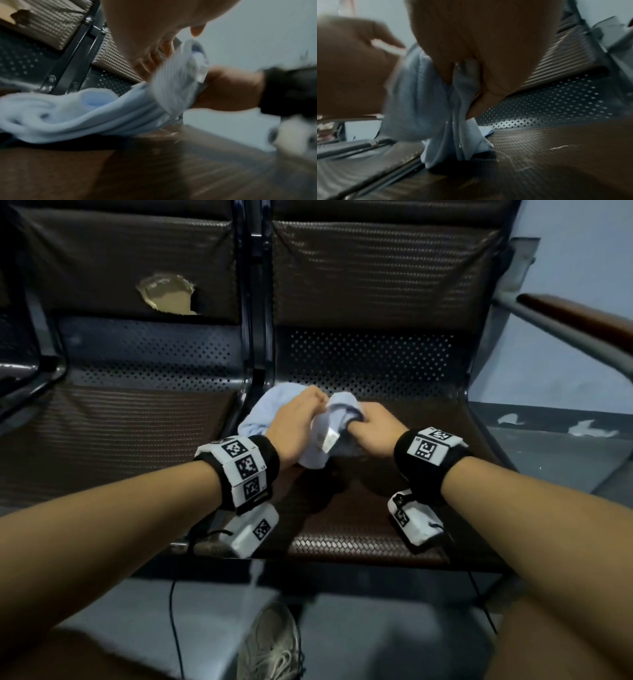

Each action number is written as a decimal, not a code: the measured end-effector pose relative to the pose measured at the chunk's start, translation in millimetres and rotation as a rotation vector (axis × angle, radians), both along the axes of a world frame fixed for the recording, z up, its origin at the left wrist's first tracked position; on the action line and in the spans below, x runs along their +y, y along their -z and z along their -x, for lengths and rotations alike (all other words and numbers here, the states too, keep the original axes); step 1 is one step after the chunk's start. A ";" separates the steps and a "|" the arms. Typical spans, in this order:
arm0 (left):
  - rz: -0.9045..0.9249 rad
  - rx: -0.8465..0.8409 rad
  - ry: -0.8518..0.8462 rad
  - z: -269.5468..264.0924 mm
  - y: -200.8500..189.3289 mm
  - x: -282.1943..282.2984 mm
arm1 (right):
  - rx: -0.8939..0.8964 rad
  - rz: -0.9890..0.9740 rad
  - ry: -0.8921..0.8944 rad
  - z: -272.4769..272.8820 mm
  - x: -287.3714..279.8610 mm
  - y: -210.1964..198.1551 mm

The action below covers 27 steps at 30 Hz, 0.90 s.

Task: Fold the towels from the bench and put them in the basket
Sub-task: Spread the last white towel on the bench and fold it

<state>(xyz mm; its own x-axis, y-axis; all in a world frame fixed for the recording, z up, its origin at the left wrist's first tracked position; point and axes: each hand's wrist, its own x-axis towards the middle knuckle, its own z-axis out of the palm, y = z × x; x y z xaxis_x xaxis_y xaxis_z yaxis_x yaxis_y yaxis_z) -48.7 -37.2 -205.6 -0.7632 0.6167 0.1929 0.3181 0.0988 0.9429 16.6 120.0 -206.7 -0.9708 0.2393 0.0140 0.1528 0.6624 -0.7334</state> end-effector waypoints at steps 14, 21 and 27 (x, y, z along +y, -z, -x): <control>0.548 0.524 -0.026 -0.1 13.3 57.9 | 0.064 -0.032 0.405 -100.0 107.5 -23.8; 0.313 0.492 0.140 -43.0 -45.0 112.1 | 0.067 -0.043 0.064 -112.3 81.3 -42.1; 0.316 0.459 0.159 -47.2 -52.4 115.7 | 0.151 -0.153 0.276 -107.5 96.7 -57.5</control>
<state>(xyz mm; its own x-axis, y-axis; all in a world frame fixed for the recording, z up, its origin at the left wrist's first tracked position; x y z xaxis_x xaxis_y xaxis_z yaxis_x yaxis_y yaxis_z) -1.5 78.5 -153.2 -0.5381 0.7986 0.2697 0.7214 0.2709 0.6373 124.1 216.7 -149.2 -0.8541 0.4767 0.2080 0.2391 0.7149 -0.6570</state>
